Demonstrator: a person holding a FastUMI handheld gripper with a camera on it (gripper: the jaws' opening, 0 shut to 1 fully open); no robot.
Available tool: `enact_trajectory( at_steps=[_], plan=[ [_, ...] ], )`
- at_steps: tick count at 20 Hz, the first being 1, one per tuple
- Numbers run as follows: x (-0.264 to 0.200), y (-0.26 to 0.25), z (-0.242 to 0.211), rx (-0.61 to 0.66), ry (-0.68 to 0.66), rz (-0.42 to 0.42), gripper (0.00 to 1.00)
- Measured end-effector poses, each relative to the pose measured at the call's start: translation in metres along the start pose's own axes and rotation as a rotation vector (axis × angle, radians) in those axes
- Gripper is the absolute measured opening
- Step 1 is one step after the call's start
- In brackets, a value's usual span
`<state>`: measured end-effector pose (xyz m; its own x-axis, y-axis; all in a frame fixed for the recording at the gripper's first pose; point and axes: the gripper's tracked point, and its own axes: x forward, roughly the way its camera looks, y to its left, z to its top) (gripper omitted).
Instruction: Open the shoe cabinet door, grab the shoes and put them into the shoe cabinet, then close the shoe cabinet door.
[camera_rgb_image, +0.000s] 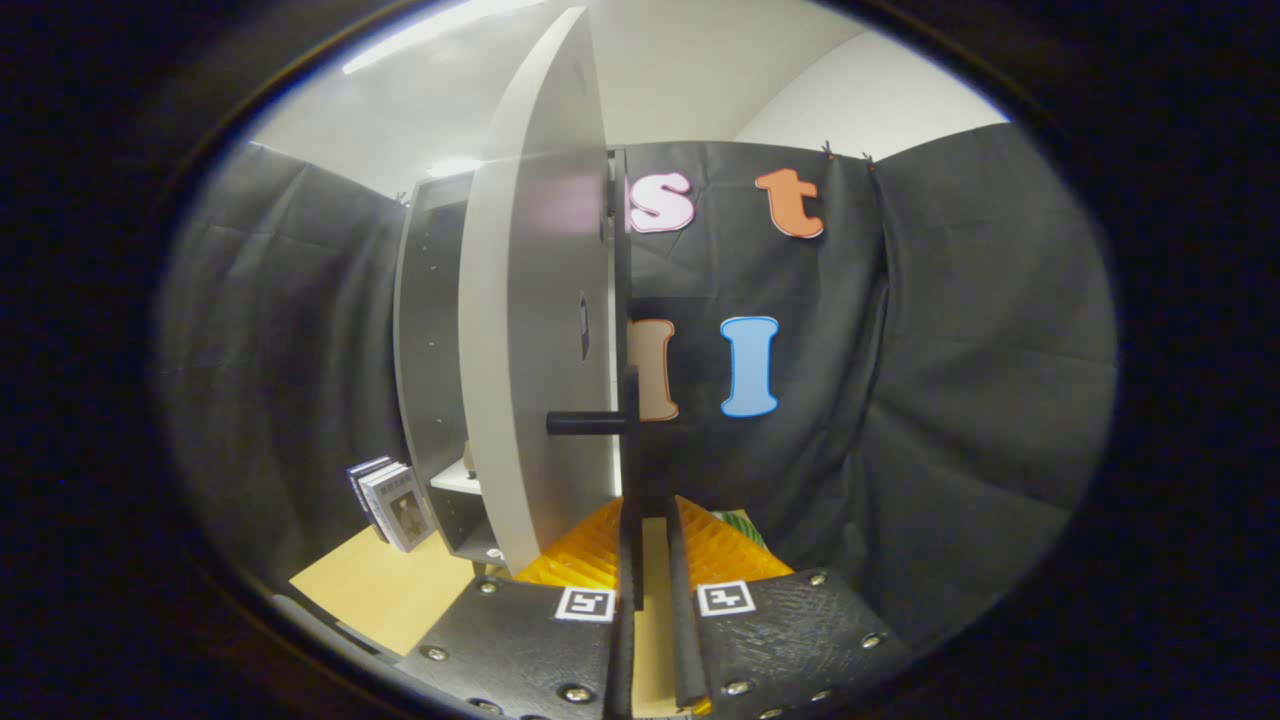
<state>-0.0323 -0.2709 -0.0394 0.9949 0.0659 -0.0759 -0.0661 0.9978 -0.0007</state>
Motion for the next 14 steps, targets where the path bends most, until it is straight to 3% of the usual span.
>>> enact_trajectory(
  at_steps=[3,5,14],
  plan=[
    [0.002,-0.006,0.001,0.001,-0.006,0.016,0.17],
    [0.000,-0.006,0.002,-0.013,-0.005,0.015,0.24],
    [-0.035,-0.002,0.003,-0.032,-0.042,-0.064,0.20]
  ],
)
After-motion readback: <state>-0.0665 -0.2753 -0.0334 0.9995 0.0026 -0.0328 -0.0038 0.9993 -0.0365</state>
